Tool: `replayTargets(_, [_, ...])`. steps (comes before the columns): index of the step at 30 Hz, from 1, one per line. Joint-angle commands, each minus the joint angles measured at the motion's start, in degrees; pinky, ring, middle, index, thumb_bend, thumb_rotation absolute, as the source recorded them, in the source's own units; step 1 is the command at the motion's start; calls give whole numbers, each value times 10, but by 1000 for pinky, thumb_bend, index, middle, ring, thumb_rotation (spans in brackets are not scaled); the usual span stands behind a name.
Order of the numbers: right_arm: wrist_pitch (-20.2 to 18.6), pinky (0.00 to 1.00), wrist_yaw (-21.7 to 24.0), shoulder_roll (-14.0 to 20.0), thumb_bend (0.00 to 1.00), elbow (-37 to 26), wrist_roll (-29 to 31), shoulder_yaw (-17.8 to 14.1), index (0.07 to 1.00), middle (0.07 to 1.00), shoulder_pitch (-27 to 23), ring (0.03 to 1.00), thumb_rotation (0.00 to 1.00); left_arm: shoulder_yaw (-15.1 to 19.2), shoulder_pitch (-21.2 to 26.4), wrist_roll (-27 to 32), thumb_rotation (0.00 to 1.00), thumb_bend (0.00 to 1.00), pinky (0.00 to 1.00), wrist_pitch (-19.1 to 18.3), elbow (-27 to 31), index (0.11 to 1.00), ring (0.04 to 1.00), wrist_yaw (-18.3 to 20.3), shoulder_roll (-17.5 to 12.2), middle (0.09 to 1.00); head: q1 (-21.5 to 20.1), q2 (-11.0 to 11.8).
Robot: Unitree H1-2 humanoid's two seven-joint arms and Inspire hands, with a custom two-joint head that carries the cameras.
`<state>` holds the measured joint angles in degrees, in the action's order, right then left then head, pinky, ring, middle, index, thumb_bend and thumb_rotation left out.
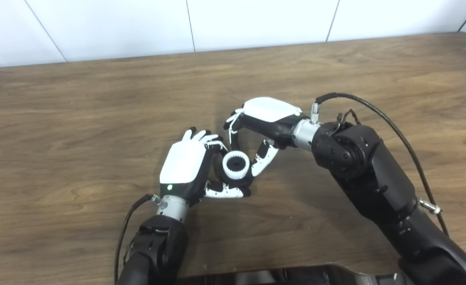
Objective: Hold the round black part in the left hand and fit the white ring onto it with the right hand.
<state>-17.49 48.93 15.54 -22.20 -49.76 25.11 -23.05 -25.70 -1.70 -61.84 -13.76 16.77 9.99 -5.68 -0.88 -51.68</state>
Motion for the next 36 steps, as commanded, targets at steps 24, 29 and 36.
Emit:
replayTargets(24, [2, 1000, 16, 22, 1000, -45, -22, -7, 827, 971, -29, 1000, 399, -7, -4, -5, 51, 522, 995, -2, -10, 486, 904, 16, -1, 812, 0, -2])
replayTargets(29, [-12, 1000, 41, 29, 1000, -59, -21, -21, 838, 983, -32, 1000, 391, -6, -3, -4, 51, 522, 990, -1, -9, 486, 903, 16, -2, 810, 3, -1])
replayTargets(36, [-29, 1000, 71, 38, 1000, -77, -17, -32, 864, 999, -39, 1000, 411, -2, -3, -2, 52, 522, 992, -1, -8, 486, 901, 17, -4, 807, 4, 2])
